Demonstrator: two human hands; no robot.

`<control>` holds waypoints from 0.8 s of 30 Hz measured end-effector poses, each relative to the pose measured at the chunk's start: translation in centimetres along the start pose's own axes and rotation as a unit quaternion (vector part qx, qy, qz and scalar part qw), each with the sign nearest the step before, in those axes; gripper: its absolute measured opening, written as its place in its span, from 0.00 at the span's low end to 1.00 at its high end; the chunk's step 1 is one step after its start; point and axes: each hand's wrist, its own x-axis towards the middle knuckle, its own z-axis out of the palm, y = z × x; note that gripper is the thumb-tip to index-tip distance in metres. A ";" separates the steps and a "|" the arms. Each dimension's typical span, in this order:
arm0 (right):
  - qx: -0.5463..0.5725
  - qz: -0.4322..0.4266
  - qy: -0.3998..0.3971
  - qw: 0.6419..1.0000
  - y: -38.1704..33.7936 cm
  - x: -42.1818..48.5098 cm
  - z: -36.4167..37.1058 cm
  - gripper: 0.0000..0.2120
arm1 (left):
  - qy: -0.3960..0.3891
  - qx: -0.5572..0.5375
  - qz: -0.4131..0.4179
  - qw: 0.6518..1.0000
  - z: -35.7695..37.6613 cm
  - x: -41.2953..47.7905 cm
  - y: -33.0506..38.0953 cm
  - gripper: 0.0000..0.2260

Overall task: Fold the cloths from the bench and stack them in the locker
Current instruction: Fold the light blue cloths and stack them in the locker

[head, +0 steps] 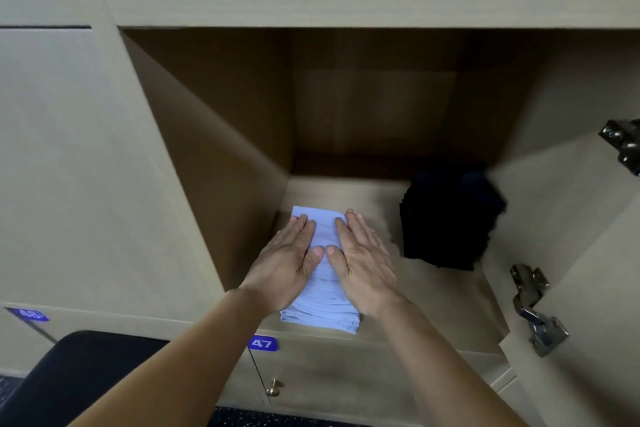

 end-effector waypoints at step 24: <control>-0.223 -0.085 0.107 0.965 -1.7 -3.0 -0.4 0.34 | 0.152 -0.126 -0.096 0.976 3.9 -6.5 1.0 0.60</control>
